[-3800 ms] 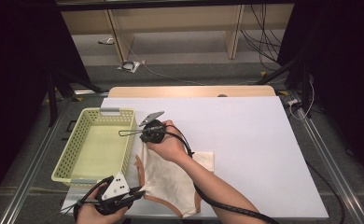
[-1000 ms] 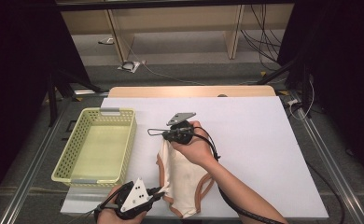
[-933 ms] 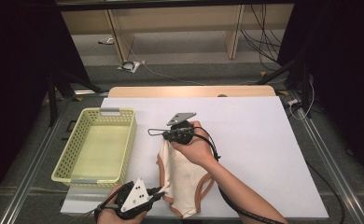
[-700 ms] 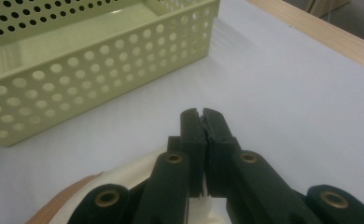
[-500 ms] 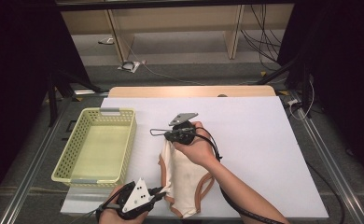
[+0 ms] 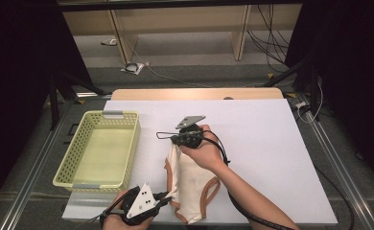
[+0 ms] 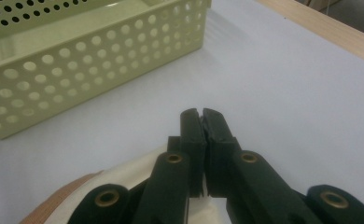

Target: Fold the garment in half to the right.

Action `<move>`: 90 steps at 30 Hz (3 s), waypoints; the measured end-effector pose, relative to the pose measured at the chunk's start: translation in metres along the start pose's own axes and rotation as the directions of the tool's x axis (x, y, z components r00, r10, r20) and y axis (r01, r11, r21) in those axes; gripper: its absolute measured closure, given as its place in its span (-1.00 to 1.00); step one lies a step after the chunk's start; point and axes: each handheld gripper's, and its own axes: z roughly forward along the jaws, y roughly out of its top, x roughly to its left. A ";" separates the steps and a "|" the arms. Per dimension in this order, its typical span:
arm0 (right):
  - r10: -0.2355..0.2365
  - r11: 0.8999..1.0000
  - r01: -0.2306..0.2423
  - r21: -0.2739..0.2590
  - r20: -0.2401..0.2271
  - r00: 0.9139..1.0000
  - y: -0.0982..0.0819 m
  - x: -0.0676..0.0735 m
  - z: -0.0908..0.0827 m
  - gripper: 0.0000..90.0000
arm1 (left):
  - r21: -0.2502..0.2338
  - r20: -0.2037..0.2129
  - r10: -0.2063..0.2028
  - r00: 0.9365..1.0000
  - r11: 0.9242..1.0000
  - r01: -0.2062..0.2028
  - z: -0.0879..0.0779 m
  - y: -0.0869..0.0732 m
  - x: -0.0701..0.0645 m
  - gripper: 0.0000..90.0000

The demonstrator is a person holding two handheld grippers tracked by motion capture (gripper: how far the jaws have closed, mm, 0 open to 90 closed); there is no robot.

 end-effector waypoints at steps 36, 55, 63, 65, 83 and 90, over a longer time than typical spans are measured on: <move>0.010 1.000 -0.010 0.003 0.007 1.000 -0.009 -0.006 -0.005 0.97 | -0.006 0.014 0.007 1.000 1.000 -0.007 0.006 0.006 -0.003 0.83; 0.014 1.000 -0.015 0.009 0.012 1.000 -0.013 -0.008 -0.008 0.97 | -0.004 0.020 0.016 1.000 1.000 -0.016 0.007 0.009 -0.005 0.83; 0.019 1.000 -0.020 0.007 0.014 1.000 -0.014 -0.010 -0.009 0.97 | -0.004 0.023 0.014 1.000 1.000 -0.014 0.008 0.009 -0.005 0.83; 0.017 1.000 -0.017 0.008 0.016 1.000 -0.015 -0.010 -0.009 0.97 | -0.003 0.023 0.015 1.000 1.000 -0.015 0.009 0.009 -0.005 0.83; 0.015 1.000 -0.015 0.013 0.018 1.000 -0.017 -0.014 -0.013 0.97 | -0.004 0.028 0.023 0.999 1.000 -0.022 0.010 0.011 -0.006 0.83; 0.025 1.000 -0.025 0.018 0.020 0.999 -0.019 -0.014 -0.014 0.97 | -0.004 0.028 0.022 0.999 1.000 -0.022 0.010 0.011 -0.006 0.83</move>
